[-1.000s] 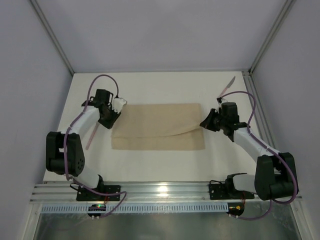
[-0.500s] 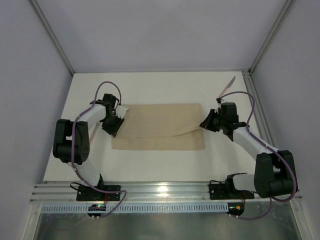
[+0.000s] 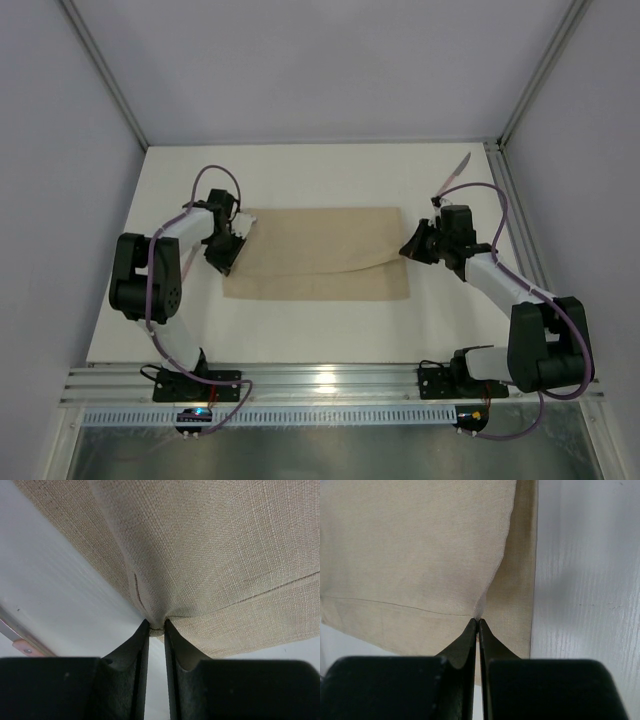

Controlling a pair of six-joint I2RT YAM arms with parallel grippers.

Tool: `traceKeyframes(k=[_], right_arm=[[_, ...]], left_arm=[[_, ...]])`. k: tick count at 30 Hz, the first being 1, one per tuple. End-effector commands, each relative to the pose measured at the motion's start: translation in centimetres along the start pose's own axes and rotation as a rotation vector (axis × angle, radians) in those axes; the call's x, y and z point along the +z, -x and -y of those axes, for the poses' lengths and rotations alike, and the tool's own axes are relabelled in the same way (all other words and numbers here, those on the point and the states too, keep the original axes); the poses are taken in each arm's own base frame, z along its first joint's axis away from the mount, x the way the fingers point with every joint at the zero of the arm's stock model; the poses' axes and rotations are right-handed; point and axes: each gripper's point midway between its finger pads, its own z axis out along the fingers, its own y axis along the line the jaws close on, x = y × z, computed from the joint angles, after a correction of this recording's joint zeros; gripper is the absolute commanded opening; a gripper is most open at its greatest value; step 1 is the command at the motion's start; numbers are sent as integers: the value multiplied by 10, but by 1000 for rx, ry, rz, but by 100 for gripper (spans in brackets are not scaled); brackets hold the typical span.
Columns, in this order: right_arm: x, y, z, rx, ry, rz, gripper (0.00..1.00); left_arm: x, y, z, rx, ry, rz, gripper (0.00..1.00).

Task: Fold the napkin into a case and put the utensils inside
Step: Fold and flatten the napkin at the center of the board.

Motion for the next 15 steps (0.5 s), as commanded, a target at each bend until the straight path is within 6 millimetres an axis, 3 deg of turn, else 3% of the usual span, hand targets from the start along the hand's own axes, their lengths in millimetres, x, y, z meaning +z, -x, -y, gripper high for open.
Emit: traceKeyframes(k=[1,7,10,12,15], right_arm=[[0,19,-8,-35,23,48,4],[0,20,-8,-36,22,45,4],[0,21,-8,-38,19,49,4],[0,20,-8,-39,20,47,4],[0,20,-8,-38,22,44,4]], left_arm=[[5,4,-1,-19,-7,13,17],[-10,13,-3,-10,6,67,17],[-14,15,-4,-10,9,75,37],[-15,17,-6,-10,21,82,37],[-15,19,-8,-15,33,90,22]])
